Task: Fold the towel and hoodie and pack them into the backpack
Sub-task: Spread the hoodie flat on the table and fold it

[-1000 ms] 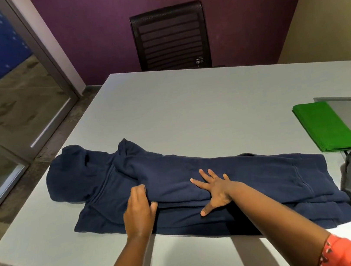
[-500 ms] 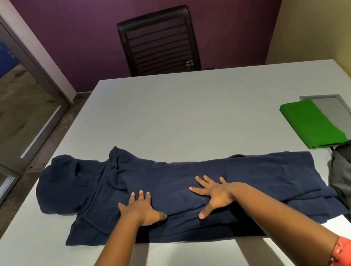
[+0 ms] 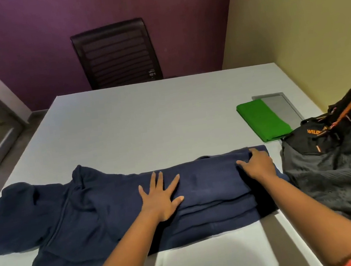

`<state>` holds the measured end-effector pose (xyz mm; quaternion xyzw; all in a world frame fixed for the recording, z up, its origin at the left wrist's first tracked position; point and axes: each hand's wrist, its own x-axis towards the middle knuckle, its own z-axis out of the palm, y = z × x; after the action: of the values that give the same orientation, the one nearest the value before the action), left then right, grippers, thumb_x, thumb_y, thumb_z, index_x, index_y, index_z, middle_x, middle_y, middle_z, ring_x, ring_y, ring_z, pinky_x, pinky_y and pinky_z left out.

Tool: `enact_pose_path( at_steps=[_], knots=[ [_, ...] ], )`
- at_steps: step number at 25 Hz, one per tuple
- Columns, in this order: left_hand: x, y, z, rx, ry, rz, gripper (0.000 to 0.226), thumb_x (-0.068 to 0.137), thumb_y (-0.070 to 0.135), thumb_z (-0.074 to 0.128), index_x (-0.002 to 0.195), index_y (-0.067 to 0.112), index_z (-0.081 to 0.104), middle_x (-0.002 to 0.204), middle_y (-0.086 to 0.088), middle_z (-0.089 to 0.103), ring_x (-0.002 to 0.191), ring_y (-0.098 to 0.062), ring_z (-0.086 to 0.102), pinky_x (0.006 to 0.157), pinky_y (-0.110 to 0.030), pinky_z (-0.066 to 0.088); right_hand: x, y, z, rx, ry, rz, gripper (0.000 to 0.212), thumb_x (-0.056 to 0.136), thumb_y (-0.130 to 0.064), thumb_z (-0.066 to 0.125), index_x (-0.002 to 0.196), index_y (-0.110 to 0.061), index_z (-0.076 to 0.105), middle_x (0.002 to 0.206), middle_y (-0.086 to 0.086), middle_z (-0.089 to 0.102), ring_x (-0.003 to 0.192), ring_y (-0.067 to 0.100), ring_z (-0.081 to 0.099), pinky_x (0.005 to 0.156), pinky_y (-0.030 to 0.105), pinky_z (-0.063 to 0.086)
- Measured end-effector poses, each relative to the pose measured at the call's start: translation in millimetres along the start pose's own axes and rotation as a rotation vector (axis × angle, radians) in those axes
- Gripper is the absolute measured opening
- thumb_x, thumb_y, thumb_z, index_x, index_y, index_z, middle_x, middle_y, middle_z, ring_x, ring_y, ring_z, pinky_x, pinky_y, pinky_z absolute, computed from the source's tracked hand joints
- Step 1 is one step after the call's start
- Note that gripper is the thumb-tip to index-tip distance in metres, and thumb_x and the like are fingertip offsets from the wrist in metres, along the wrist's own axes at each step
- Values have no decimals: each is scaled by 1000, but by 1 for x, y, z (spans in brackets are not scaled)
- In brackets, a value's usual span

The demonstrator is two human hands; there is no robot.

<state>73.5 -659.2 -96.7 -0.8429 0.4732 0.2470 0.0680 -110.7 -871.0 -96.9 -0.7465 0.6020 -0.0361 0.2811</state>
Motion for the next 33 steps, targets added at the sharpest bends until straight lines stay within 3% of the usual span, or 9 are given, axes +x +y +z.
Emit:
enact_pose_path(
  at_steps=[6,10,12,15,16,19,21,24,33],
  knots=[
    [5,20,40,-71,-148,-17,68,78,77,8,137,53,-18,144,3,-42,135,-22,-37,100,-66,-20,11,36,-14,10,-170,260,107,74,-54,70,146,0,11,148,23,29,134,38,35,107,45,36],
    [7,21,40,-64,-153,-49,57,89,67,9,136,52,-20,143,3,-44,134,-22,-38,100,-66,-21,20,38,-15,22,-252,311,112,64,-60,75,142,4,27,146,19,37,131,35,41,106,42,39],
    [7,22,39,-16,-175,-47,68,75,77,-1,133,51,-26,138,3,-49,132,-23,-40,100,-67,-20,25,37,-18,29,-309,285,110,57,-62,77,139,0,38,144,17,42,128,34,45,105,41,40],
    [6,26,39,-22,-182,-40,94,41,78,-16,130,51,-30,129,5,-52,132,-23,-41,99,-68,-19,31,44,-16,141,-392,308,147,6,-69,80,134,-4,47,136,15,51,119,34,53,101,45,43],
    [6,26,39,-24,-183,-38,95,39,78,-16,129,52,-30,128,5,-52,132,-23,-41,100,-68,-19,32,45,-17,217,-402,302,148,2,-64,83,132,-2,49,133,16,54,115,34,55,99,46,45],
    [8,27,38,-37,-187,-47,93,41,79,-15,129,52,-29,129,5,-52,132,-23,-40,100,-68,-18,14,27,-42,377,-478,308,82,59,-30,87,126,3,53,129,20,56,106,32,57,93,41,47],
    [12,26,39,-15,-189,-62,81,60,81,-7,133,51,-27,134,4,-51,133,-24,-39,100,-69,-17,20,25,-50,378,-478,286,61,73,-17,79,123,6,54,126,22,57,99,31,57,89,40,47],
    [19,31,37,-19,-175,-85,64,88,68,13,135,50,-26,142,1,-46,134,-25,-38,100,-69,-16,31,17,-63,272,-390,191,62,69,-18,82,118,10,58,121,22,61,95,30,61,84,38,51],
    [24,74,18,-227,-170,253,53,99,48,20,148,35,3,157,3,-12,144,-14,-14,116,-43,-14,29,-10,-135,-249,22,116,60,74,-28,75,123,-2,52,126,19,56,116,35,55,89,37,47]
  ],
)
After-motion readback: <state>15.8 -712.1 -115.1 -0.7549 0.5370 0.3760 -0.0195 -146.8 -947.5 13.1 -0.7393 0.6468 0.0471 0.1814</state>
